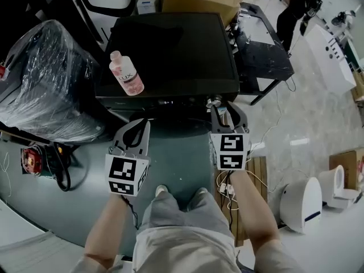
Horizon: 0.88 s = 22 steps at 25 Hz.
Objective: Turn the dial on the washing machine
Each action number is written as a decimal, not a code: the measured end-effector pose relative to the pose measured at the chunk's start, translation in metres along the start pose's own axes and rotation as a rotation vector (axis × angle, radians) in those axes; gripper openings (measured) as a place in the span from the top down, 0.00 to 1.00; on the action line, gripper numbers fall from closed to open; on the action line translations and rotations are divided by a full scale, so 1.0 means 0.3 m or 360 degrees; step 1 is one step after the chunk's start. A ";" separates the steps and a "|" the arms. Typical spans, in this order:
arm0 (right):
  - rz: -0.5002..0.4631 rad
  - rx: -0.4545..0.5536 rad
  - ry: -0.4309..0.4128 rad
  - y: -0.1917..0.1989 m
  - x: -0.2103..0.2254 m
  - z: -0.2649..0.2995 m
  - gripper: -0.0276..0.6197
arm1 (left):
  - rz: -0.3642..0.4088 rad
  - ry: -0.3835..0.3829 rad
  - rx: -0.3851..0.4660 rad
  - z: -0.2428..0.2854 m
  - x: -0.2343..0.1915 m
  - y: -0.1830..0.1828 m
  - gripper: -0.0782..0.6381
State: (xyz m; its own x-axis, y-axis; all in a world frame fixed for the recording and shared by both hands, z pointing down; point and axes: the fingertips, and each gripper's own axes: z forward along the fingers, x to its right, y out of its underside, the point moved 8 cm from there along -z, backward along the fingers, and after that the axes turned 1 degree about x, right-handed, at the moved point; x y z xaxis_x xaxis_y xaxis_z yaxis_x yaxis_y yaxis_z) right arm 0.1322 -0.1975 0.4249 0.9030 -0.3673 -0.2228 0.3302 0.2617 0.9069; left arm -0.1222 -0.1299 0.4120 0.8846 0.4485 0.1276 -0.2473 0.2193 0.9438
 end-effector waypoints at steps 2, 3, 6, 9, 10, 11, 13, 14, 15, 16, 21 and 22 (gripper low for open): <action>0.0008 0.0048 -0.0029 -0.065 0.002 -0.063 0.73 | 0.0011 0.0001 0.0016 -0.035 0.002 -0.051 0.87; 0.0005 0.0062 -0.0041 -0.093 0.004 -0.092 0.76 | 0.0015 0.0000 0.0023 -0.052 0.001 -0.074 0.86; 0.0043 0.0108 -0.0076 -0.177 0.013 -0.183 0.83 | -0.0014 -0.0011 0.0044 -0.105 -0.004 -0.139 0.86; 0.0079 0.0184 -0.0119 -0.269 0.019 -0.270 0.87 | -0.0024 -0.0028 0.0068 -0.158 -0.004 -0.206 0.86; 0.0086 0.0214 -0.0135 -0.300 0.019 -0.297 0.87 | -0.0009 -0.0028 0.0080 -0.175 -0.002 -0.230 0.86; 0.0092 0.0243 -0.0148 -0.329 0.020 -0.325 0.88 | 0.0011 -0.0028 0.0093 -0.192 0.002 -0.254 0.86; 0.0100 0.0291 -0.0172 -0.383 0.022 -0.382 0.89 | 0.0049 -0.0028 0.0117 -0.228 0.012 -0.300 0.86; 0.0101 0.0304 -0.0183 -0.406 0.023 -0.410 0.89 | 0.0059 -0.0027 0.0130 -0.246 0.018 -0.322 0.86; 0.0102 0.0313 -0.0191 -0.427 0.024 -0.437 0.89 | 0.0065 -0.0023 0.0147 -0.264 0.023 -0.342 0.87; 0.0104 0.0322 -0.0200 -0.447 0.025 -0.462 0.90 | 0.0071 -0.0018 0.0164 -0.281 0.028 -0.361 0.87; 0.0147 0.0439 -0.0253 -0.533 0.034 -0.590 0.91 | 0.0187 -0.0003 0.0231 -0.369 0.054 -0.457 0.86; 0.0152 0.0468 -0.0268 -0.548 0.035 -0.615 0.91 | 0.0200 -0.0004 0.0245 -0.385 0.055 -0.474 0.87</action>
State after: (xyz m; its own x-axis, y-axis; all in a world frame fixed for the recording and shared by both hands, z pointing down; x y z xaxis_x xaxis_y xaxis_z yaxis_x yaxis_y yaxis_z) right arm 0.1380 -0.0797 0.2074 0.8600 -0.5019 -0.0924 0.1312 0.0424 0.9904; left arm -0.1182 -0.0536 0.2445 0.8516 0.4616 0.2483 -0.2930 0.0265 0.9557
